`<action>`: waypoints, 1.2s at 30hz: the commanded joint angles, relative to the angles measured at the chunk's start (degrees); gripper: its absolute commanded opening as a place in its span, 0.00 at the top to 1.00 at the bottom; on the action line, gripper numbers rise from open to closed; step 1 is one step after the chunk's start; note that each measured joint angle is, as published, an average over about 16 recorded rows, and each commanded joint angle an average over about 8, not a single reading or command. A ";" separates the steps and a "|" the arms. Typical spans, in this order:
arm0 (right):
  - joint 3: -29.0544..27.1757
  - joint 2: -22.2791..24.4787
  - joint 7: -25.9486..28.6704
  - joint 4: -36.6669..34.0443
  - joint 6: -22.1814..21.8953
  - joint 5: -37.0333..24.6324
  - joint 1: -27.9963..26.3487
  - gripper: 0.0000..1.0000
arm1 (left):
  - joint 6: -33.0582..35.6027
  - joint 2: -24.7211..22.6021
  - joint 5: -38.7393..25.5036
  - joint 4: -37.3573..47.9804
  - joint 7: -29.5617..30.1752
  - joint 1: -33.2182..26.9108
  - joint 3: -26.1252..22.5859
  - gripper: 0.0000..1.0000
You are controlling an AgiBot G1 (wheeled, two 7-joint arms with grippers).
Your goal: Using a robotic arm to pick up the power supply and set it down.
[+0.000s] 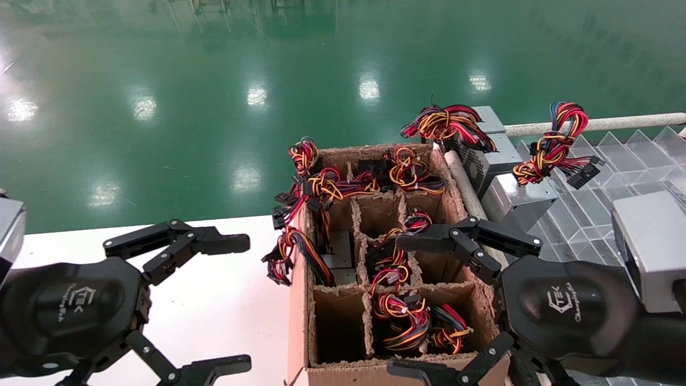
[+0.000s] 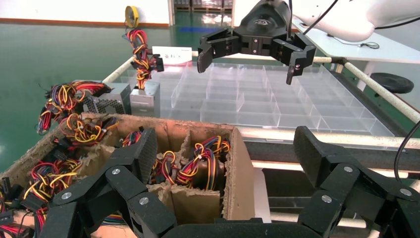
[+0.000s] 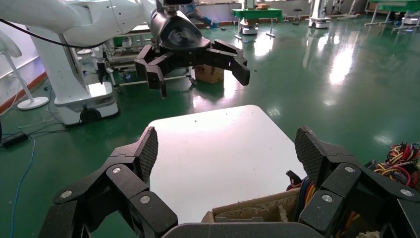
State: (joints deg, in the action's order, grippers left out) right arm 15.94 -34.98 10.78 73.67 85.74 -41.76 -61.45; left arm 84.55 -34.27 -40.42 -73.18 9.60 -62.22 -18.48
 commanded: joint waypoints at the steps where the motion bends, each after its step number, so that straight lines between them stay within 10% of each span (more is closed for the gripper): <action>1: 0.03 -0.01 -0.01 -0.05 -0.01 -0.03 -0.05 0.00 | 0.00 0.00 0.00 0.00 0.00 0.00 0.00 0.00; 36: 0.13 -0.04 -0.08 -0.27 -0.10 -0.14 -0.23 0.00 | 0.00 0.00 0.00 0.00 0.00 0.00 0.00 0.00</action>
State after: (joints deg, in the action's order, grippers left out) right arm 16.08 -35.03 10.70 73.40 85.64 -41.90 -61.68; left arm 84.55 -34.27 -40.42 -73.18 9.60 -62.22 -18.48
